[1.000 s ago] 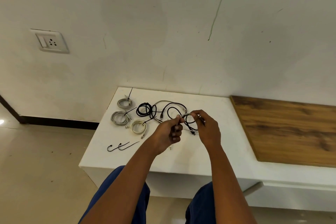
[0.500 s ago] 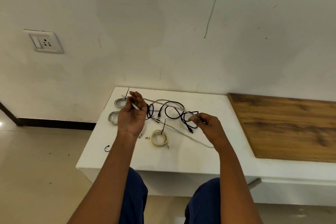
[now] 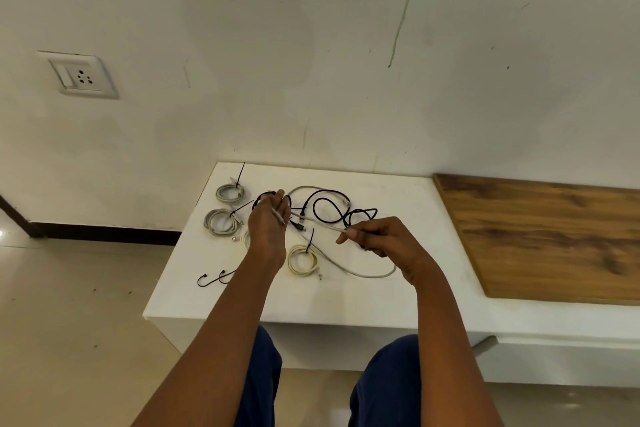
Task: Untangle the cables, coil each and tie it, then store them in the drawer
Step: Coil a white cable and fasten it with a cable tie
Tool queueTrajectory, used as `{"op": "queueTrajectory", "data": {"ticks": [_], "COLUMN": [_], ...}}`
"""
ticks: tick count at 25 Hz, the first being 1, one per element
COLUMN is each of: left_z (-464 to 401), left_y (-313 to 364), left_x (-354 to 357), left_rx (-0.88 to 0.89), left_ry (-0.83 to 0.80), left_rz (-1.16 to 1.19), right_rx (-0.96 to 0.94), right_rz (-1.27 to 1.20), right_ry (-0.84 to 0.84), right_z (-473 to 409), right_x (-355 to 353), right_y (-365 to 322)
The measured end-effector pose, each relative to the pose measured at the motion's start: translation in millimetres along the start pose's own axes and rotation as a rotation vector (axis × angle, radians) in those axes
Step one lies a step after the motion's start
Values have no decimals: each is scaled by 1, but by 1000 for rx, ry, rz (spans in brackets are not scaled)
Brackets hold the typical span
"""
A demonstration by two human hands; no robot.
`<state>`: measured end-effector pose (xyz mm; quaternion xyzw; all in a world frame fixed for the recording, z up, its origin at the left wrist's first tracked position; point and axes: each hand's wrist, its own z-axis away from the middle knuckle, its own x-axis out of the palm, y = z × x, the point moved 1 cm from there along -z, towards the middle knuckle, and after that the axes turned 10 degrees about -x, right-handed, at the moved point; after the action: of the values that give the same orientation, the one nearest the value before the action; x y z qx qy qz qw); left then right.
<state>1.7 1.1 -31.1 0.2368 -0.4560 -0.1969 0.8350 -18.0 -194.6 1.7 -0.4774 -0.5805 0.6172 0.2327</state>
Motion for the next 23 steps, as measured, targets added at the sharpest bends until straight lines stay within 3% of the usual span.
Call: {"op": "queueTrajectory", "data": {"ticks": [3,7,11,15,19,23], "left_z": [3,12,14,13,4,-7], "left_y": [-17,-30,-21,2,27,29], "left_x": [9,17,15,9,-5,-13], "left_rx": [36,-17,-171,-299,-144,-20], "left_ry": [-37,-127,-274,-380,-287,-116], "left_rz": [-182,-197,22,433,660,414], "right_rx": [-3,90,230,374,332,190], "right_rz": [-56,-65,-27,121,117,48], "right_ry": [-26,-117,-105,-19,-75,-61], "right_z": [-2,-4,-6,-2,1,2], "right_x": [2,9,8,2,-2,-3], "right_y": [-2,-1,6,18,16,9]}}
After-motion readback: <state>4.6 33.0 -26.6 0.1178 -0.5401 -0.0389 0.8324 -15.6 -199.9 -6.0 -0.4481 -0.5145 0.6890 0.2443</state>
